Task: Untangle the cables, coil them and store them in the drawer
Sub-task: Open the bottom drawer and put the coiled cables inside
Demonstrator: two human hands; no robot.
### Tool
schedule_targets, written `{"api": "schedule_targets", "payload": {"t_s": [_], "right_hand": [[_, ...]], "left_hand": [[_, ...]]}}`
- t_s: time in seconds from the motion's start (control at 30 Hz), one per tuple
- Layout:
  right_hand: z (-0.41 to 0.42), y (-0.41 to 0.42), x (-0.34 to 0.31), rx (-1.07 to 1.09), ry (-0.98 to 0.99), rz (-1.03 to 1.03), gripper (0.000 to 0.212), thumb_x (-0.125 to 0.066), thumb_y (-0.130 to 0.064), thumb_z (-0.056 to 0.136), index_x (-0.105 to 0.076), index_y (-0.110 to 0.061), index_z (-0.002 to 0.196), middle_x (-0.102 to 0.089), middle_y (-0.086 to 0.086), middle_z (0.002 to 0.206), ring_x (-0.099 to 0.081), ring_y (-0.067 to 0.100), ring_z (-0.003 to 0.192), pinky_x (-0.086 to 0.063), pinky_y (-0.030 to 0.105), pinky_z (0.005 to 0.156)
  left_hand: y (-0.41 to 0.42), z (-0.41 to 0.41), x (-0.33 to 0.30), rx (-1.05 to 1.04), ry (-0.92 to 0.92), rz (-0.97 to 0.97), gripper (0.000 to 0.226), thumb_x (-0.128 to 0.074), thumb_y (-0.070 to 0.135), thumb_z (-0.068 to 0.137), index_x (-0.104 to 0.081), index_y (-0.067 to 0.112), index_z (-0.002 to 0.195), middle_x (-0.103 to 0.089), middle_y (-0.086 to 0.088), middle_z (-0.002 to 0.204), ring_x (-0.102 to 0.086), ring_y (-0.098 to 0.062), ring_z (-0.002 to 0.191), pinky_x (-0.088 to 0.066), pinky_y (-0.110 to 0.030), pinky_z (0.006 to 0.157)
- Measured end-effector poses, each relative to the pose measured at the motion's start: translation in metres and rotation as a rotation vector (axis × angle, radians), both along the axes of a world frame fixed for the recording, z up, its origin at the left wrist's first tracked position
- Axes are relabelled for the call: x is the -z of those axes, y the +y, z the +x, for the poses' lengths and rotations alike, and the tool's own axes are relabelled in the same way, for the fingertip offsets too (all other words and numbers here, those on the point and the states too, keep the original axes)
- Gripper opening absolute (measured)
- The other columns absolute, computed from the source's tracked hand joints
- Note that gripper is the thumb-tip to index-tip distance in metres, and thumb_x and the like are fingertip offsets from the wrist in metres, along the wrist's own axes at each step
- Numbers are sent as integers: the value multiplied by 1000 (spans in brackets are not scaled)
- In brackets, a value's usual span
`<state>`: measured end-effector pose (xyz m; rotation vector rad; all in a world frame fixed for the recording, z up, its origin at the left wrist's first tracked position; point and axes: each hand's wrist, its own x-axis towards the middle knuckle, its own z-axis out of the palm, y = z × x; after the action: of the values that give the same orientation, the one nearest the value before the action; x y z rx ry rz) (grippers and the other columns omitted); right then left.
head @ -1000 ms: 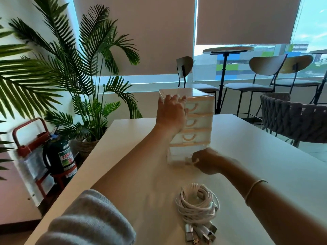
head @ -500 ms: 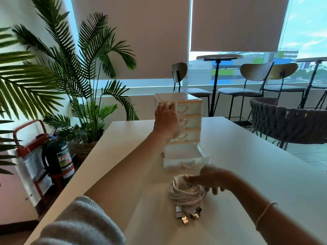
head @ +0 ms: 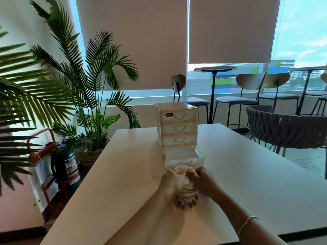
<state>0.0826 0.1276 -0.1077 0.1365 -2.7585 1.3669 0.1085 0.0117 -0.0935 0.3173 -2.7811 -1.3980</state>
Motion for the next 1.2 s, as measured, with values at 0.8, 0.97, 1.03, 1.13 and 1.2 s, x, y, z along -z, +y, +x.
{"api": "schedule_targets", "payload": {"t_s": [0.8,0.97,1.03,1.13,1.2], "right_hand": [[-121,-9,-71,55,-488,-478,19,-45,-10,95,-48,-3,78,-53,12,68,-52,19,56,-47,21,34],[-134,-20,-58,13,-510,-449,16,-41,1,93,-49,0,79,-55,19,75,-55,28,63,-53,43,66],[-137,-23,-50,21,-422,-342,21,-41,5,91,-50,-1,73,-55,18,74,-56,26,63,-53,37,59],[-137,-24,-43,22,-330,-223,10,-48,2,89,-55,0,81,-55,12,77,-56,22,67,-50,33,66],[-138,-24,-40,37,-298,-154,14,-54,-5,88,-59,0,100,-54,7,79,-56,20,72,-51,33,71]], "left_hand": [[-21,-137,-57,122,-336,665,30,-37,4,98,-60,5,78,-64,-6,49,-61,-13,39,-52,-26,44],[-15,-143,-46,143,-345,676,29,-39,3,96,-58,1,74,-63,-10,48,-61,-17,38,-50,-28,38],[-12,-139,-42,113,-279,576,17,-50,1,92,-57,-2,77,-63,-11,52,-60,-16,37,-50,-25,35],[-8,-144,-27,32,-160,397,20,-59,5,87,-62,-3,105,-66,-13,82,-67,-22,67,-59,-32,59],[-5,-144,-24,5,-102,190,26,-59,12,87,-62,0,109,-66,-12,96,-65,-25,86,-55,-31,73]]}}
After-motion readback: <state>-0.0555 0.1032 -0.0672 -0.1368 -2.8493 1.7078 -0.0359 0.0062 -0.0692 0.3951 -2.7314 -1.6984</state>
